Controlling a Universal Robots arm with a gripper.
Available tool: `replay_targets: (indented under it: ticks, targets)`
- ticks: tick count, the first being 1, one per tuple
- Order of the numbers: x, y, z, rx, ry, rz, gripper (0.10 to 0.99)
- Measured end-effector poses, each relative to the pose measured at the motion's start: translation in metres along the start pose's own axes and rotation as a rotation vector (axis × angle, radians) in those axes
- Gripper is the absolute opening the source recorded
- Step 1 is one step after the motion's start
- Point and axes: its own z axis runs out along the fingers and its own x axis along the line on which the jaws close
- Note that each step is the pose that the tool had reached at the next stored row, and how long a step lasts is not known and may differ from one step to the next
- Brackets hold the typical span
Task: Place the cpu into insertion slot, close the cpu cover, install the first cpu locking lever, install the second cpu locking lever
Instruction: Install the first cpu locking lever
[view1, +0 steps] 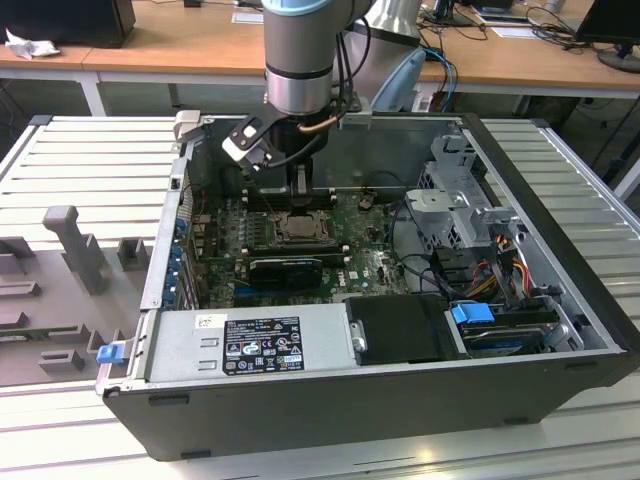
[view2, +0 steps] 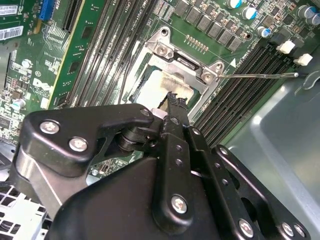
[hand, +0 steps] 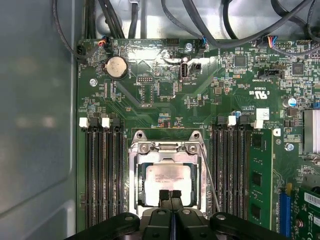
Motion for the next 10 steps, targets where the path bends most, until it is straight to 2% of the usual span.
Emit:
replay_targets:
  ticks: [10]
  targets:
    - [0.0000, 0.0003, -0.0093, 0.000, 0.0001, 0.000, 0.106]
